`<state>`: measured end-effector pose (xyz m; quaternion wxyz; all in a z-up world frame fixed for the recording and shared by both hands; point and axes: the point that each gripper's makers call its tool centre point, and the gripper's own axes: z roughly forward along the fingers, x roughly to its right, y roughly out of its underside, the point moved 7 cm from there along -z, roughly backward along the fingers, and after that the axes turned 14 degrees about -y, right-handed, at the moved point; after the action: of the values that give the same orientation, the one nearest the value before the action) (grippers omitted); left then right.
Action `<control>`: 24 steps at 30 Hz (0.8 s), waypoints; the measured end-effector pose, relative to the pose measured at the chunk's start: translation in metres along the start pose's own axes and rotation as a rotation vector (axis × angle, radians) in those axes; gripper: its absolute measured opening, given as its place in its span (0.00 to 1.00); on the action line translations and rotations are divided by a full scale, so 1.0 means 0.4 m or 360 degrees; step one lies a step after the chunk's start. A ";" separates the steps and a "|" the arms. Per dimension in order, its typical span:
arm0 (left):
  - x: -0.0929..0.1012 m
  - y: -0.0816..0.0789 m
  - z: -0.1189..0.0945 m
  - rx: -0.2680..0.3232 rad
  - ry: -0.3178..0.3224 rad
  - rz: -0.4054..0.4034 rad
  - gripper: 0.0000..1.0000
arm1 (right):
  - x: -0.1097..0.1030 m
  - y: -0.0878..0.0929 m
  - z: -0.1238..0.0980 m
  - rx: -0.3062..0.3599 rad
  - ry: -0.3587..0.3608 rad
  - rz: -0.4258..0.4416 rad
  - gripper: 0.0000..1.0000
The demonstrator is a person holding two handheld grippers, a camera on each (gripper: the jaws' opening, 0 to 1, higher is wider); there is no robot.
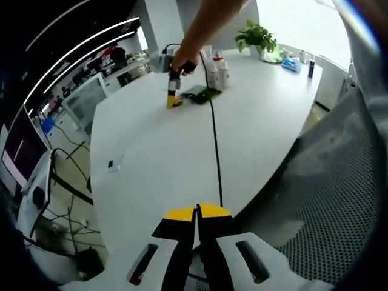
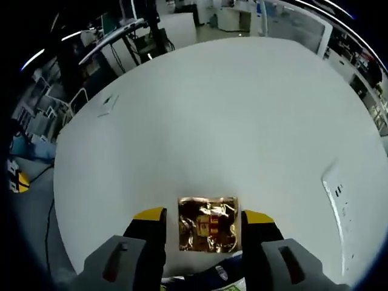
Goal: Arrange the skincare products in the storage area until every visible bottle or jar stands upright without overlapping.
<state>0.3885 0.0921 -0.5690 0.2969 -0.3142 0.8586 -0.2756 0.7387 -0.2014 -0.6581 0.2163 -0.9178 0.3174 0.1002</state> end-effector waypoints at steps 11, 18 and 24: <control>-0.001 0.001 0.001 -0.0008 -0.0003 -0.0001 0.00 | -0.004 0.013 0.002 -0.0405 0.0013 -0.0423 0.36; -0.001 0.001 0.001 -0.0012 -0.0003 0.0000 0.00 | -0.017 0.007 0.004 -0.0596 0.0004 -0.0640 0.35; -0.002 0.001 0.002 -0.0014 -0.0006 0.0000 0.00 | -0.012 0.005 0.001 -0.0673 0.0010 -0.0691 0.35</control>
<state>0.3892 0.0927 -0.5694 0.2971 -0.3161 0.8592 -0.2713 0.7337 -0.1998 -0.6573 0.0356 -0.9892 0.0867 0.1126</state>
